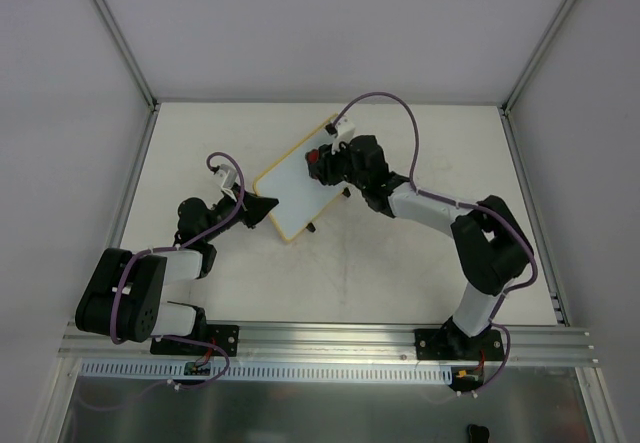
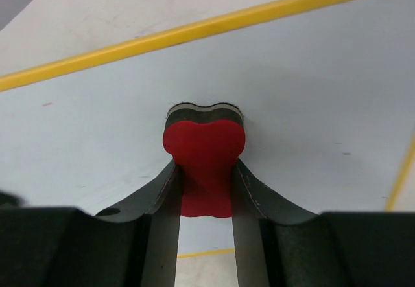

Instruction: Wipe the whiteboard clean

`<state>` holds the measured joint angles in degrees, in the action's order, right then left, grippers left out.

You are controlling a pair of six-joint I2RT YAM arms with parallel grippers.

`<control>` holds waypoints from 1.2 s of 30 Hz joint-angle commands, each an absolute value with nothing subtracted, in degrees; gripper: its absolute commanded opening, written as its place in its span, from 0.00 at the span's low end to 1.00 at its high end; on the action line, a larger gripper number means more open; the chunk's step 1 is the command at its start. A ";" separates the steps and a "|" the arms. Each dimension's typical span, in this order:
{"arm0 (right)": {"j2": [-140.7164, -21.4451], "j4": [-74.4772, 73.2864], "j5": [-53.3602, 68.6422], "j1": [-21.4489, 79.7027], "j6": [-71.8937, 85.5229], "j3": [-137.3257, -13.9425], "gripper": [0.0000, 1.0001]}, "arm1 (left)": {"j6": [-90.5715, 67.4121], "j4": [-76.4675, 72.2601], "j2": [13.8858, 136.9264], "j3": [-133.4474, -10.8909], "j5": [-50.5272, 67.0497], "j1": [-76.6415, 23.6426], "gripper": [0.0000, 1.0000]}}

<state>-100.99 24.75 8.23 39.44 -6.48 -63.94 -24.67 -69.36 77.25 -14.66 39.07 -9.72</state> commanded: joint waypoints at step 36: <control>-101.07 28.12 3.87 52.82 -9.23 -63.63 0.00 | -24.35 -73.74 76.64 -16.17 48.52 -11.69 0.00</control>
<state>-100.88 25.06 1.69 50.54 -9.50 -62.87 -24.71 -69.36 77.23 -14.66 38.87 -9.74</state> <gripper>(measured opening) 0.346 0.055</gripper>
